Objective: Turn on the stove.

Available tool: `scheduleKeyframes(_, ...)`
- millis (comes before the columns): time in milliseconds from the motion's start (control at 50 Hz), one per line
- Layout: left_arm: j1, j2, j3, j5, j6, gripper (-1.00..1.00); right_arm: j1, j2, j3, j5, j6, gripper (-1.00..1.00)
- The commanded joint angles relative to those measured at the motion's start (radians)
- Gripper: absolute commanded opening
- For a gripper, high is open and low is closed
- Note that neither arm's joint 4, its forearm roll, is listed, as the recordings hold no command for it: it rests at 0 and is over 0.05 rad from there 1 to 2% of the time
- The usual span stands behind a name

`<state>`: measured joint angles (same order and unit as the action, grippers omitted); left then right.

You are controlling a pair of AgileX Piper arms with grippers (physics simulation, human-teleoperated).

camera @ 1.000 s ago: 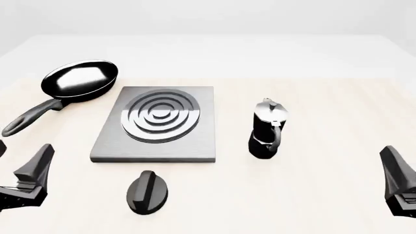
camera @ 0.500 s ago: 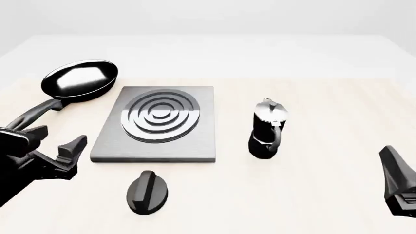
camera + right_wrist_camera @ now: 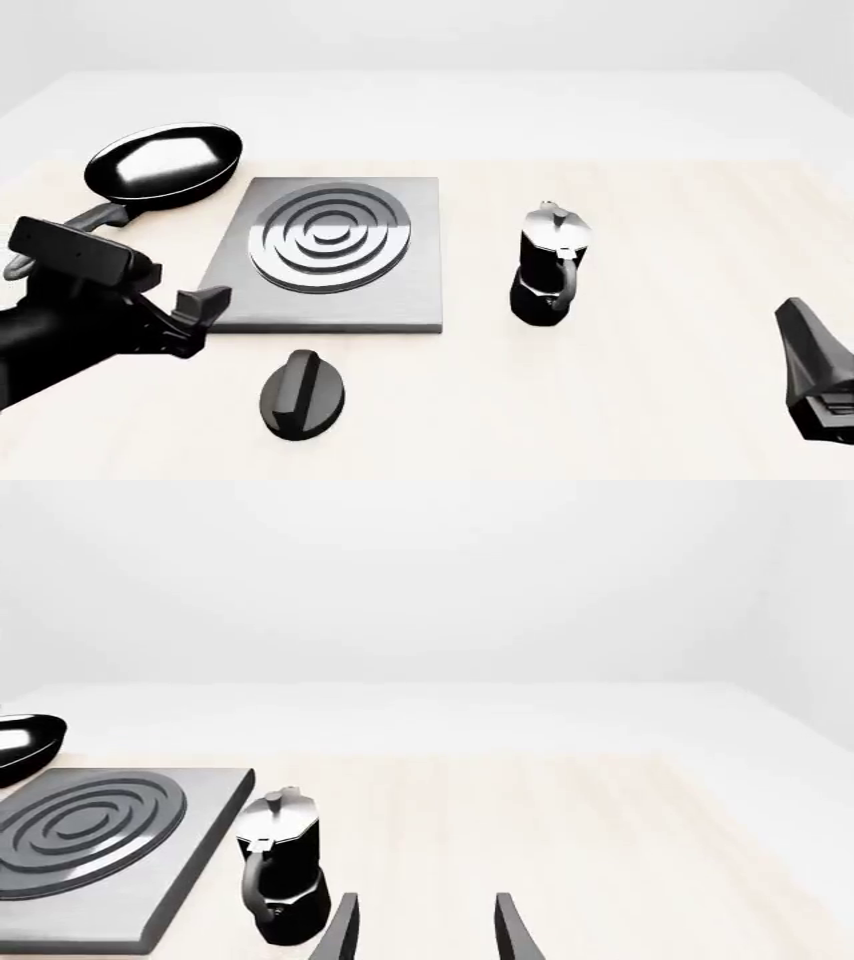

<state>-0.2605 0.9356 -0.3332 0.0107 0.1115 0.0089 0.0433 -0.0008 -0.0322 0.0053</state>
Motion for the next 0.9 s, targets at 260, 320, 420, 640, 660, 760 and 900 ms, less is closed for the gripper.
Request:
scheduleKeyframes(260, -0.103, 0.057, -0.031, 0.085, -0.046, 1.00, 0.004, 0.019, 0.000, -0.018, 0.005, 1.00)
scheduleKeyframes(320, -0.122, 0.060, -0.034, 0.095, -0.052, 1.00, 0.004, 0.019, 0.000, -0.018, 0.006, 1.00)
scheduleKeyframes(420, -0.139, 0.072, -0.033, 0.094, -0.061, 1.00, 0.006, 0.019, 0.000, -0.017, 0.008, 1.00)
scheduleKeyframes(640, -0.170, 0.103, -0.031, 0.079, -0.070, 1.00, 0.007, 0.020, 0.000, -0.019, 0.010, 1.00)
scheduleKeyframes(660, -0.180, 0.109, -0.032, 0.079, -0.075, 1.00, 0.007, 0.021, 0.000, -0.019, 0.011, 1.00)
scheduleKeyframes(760, -0.198, 0.111, -0.035, 0.081, -0.083, 1.00, 0.009, 0.016, 0.000, -0.015, 0.014, 1.00)
scheduleKeyframes(900, -0.228, 0.127, -0.037, 0.068, -0.098, 1.00, 0.011, 0.010, 0.000, -0.009, 0.019, 1.00)
